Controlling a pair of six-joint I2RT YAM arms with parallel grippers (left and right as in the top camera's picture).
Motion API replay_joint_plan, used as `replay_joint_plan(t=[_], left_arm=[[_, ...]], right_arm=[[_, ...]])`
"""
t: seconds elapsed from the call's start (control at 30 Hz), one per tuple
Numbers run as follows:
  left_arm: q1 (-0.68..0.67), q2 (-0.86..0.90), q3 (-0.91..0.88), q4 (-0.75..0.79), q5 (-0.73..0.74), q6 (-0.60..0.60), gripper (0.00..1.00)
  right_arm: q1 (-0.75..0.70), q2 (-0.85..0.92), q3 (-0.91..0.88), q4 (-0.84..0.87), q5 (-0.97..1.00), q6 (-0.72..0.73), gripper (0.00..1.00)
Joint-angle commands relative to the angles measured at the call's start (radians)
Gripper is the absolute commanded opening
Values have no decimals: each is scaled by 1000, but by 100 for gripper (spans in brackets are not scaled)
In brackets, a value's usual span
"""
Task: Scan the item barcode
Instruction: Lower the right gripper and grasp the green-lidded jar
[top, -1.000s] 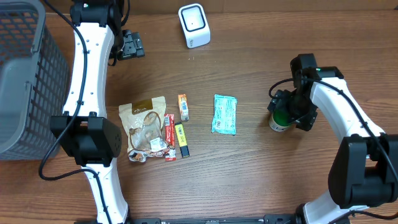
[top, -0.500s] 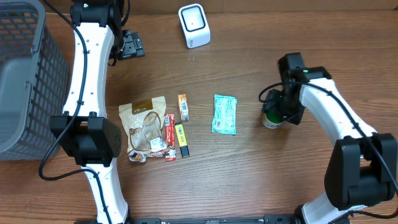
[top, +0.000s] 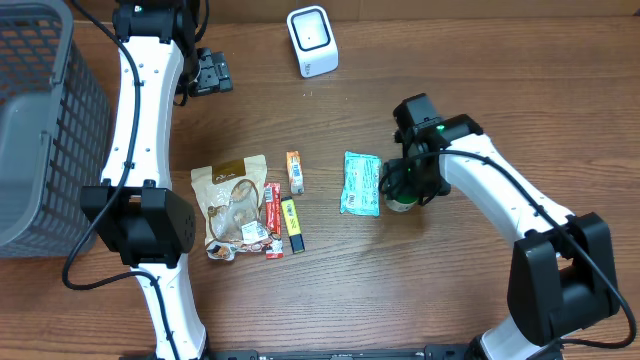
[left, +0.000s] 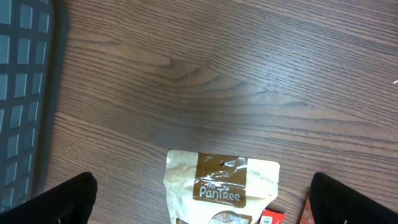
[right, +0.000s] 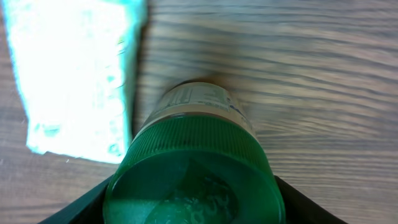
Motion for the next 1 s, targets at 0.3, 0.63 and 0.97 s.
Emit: replay_joint_plan(t=[0.3,0.63,0.97], left_arm=[[2,-8,1,1,-13,23,100],[2,-8,1,1,-13,23,100],[2,-8,1,1,-13,23,100]], right_arm=[[-5,2,-4,28,79,224,79],[-3,2,-4,12,51,327,64],[-5,2,-4,25,120,112,61]])
